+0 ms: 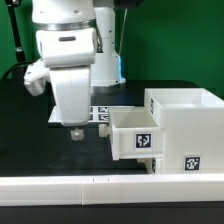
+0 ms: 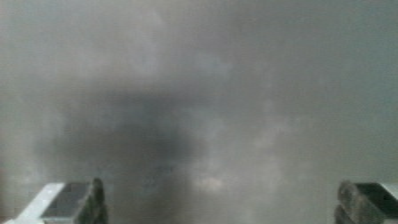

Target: Assemble drawer

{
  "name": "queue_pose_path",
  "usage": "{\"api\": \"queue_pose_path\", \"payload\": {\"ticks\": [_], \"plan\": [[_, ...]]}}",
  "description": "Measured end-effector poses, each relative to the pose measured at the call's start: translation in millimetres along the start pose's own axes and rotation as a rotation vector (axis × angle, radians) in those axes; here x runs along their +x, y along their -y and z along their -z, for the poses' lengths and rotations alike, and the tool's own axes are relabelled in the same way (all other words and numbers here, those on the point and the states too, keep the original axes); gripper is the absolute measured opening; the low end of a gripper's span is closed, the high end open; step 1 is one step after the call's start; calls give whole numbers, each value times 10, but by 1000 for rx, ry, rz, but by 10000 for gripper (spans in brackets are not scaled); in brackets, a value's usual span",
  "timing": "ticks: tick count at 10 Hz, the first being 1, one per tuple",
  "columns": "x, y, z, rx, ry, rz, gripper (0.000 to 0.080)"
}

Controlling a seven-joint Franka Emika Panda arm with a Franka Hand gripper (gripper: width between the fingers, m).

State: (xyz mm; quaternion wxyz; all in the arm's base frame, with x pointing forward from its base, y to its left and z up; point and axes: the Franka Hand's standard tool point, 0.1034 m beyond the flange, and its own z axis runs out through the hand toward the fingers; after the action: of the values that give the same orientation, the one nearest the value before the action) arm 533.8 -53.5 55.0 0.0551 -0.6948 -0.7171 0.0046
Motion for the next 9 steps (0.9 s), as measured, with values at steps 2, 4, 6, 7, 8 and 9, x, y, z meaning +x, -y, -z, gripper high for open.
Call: {"api": "queue_pose_path", "payload": {"ticks": [2,4,6,7,8,9], "plan": [[215,-32,7,-2,-7,-53,649],[504,-53,-2,1,-4,-131,649],[833,-64,-20,4,-10,-189,649],[886,-66,-23,4,-9,-223,649],[903,-68,-21,4,-9,-244,649],[901,-70,-15,3,-8,-253,649]]}}
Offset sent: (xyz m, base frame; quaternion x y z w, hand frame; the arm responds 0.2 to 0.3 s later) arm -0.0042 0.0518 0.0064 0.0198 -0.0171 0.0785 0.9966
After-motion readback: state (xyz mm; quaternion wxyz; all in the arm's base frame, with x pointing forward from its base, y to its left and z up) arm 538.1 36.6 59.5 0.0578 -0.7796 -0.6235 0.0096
